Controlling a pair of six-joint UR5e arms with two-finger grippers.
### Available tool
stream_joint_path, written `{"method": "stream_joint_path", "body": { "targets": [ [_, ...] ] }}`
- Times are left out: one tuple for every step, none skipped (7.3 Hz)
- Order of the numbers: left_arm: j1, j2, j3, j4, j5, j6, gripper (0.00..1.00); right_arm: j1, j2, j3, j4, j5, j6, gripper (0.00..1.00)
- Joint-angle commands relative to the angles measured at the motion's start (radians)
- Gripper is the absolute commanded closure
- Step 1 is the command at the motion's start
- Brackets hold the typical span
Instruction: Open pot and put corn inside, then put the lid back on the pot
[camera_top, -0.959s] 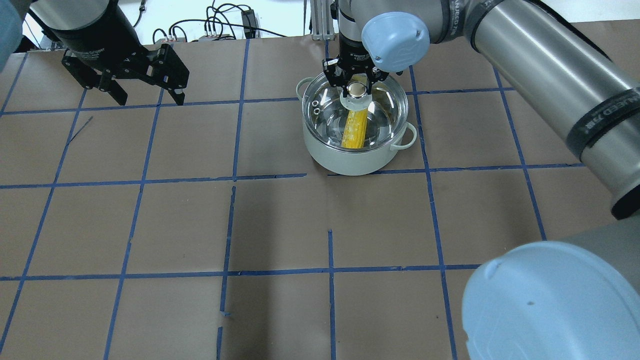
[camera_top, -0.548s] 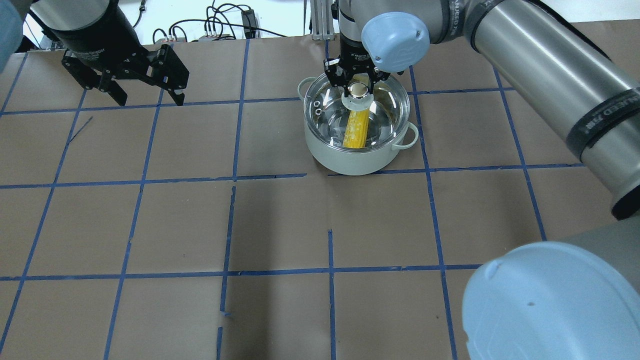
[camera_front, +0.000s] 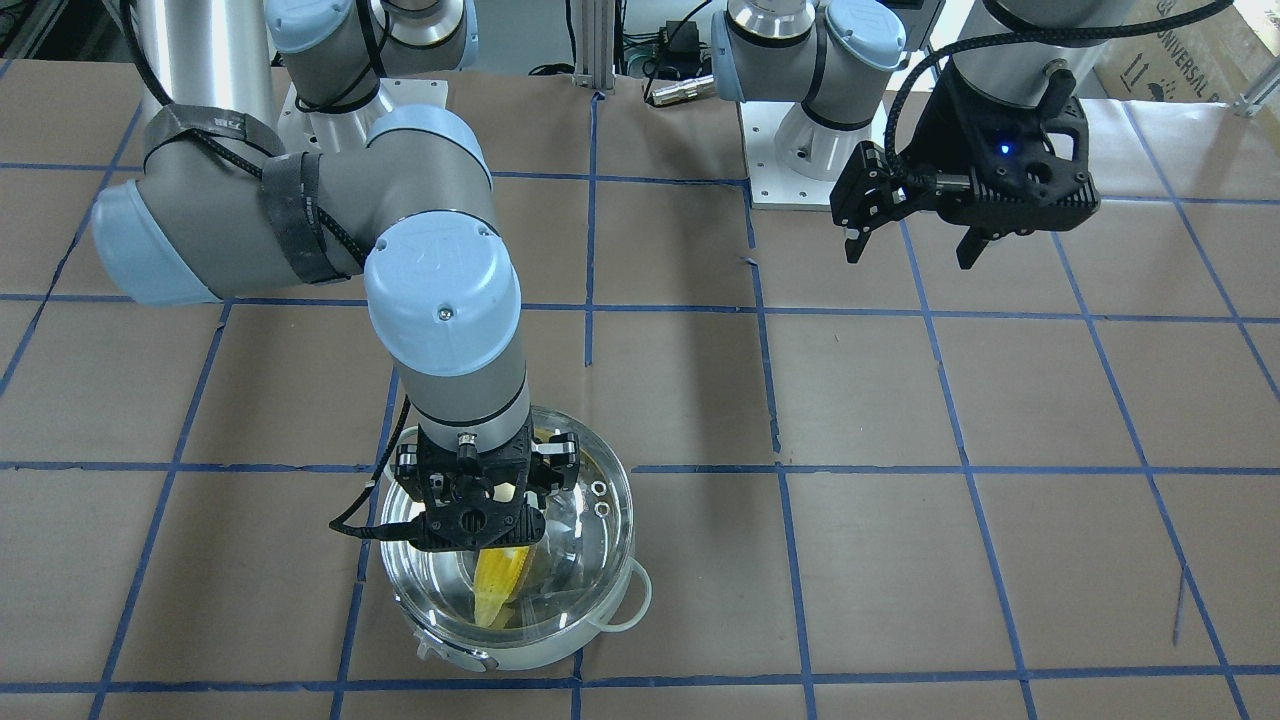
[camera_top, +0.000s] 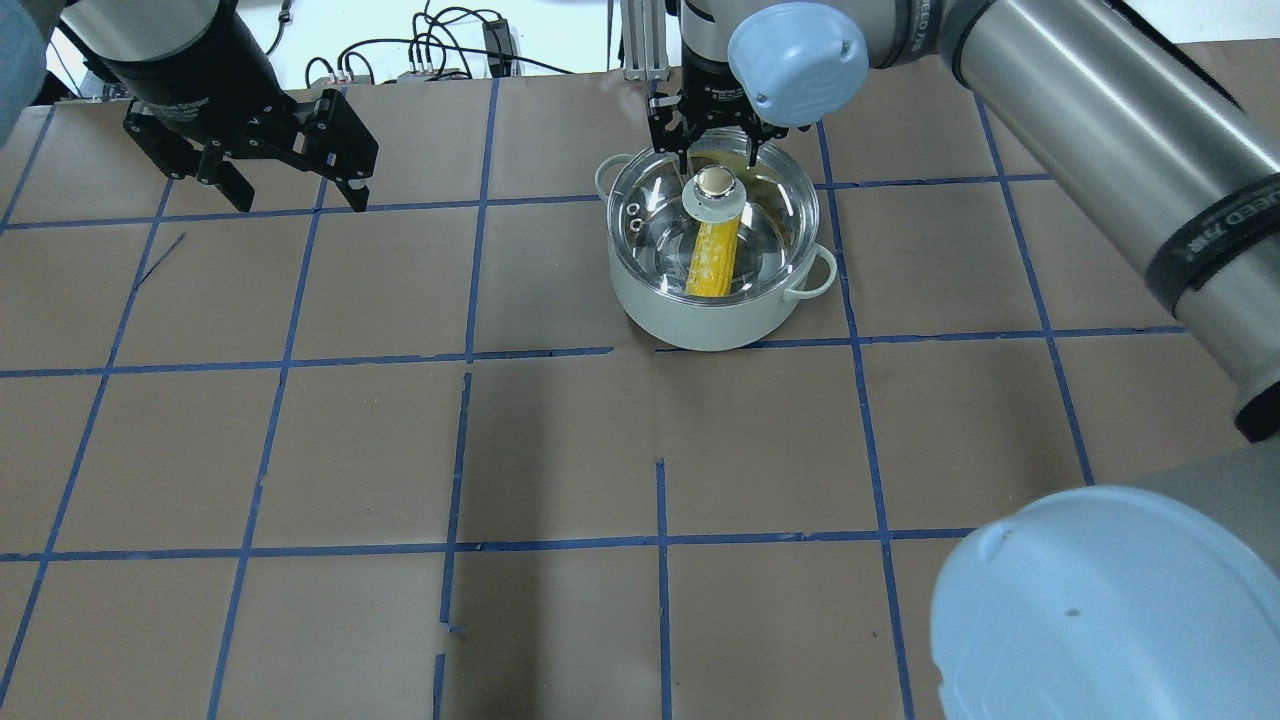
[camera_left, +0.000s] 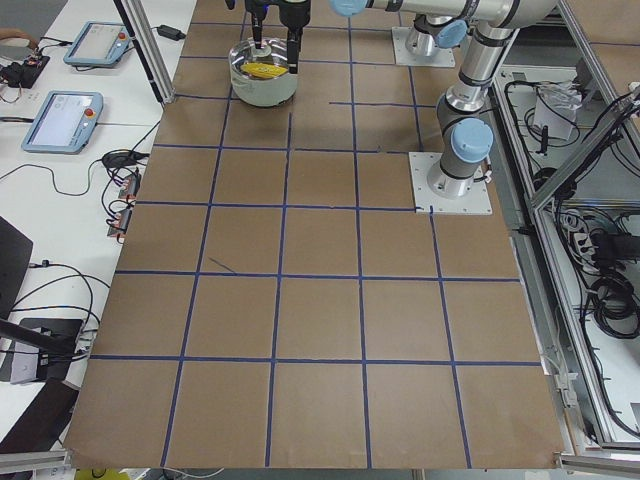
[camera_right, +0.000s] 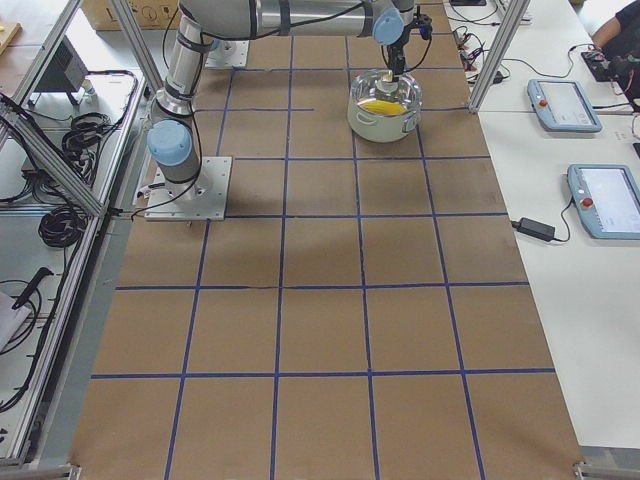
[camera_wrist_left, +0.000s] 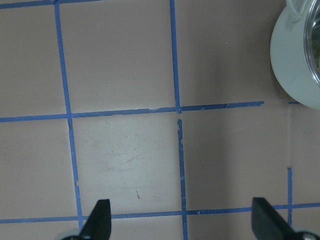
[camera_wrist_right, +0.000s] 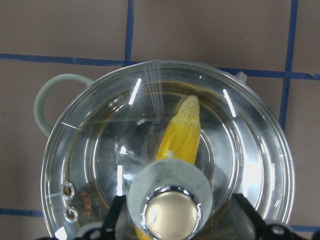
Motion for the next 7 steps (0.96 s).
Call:
{"method": "stream_joint_path", "body": {
  "targets": [
    [0.000, 0.000, 0.001, -0.001, 0.003, 0.000, 0.00, -0.044, -0.061, -0.038, 0.080, -0.003, -0.008, 0.00],
    [0.000, 0.000, 0.001, -0.002, 0.003, 0.000, 0.00, -0.074, -0.126, -0.020, 0.196, -0.005, -0.008, 0.00],
    [0.000, 0.000, 0.001, 0.000, 0.003, 0.000, 0.00, -0.111, -0.198, 0.030, 0.247, -0.006, -0.014, 0.00],
    [0.002, 0.000, 0.000, 0.000, 0.003, 0.000, 0.00, -0.154, -0.270, 0.111, 0.252, 0.000, -0.040, 0.00],
    [0.002, 0.001, 0.000, 0.000, 0.005, 0.000, 0.00, -0.191, -0.336, 0.200, 0.249, 0.001, -0.049, 0.00],
    [0.002, 0.001, 0.000, 0.000, 0.005, 0.000, 0.00, -0.209, -0.373, 0.244, 0.247, 0.001, -0.049, 0.00],
    [0.002, 0.000, 0.000, 0.000, 0.003, 0.000, 0.00, -0.207, -0.376, 0.243, 0.253, -0.003, -0.049, 0.00]
  ]
}}
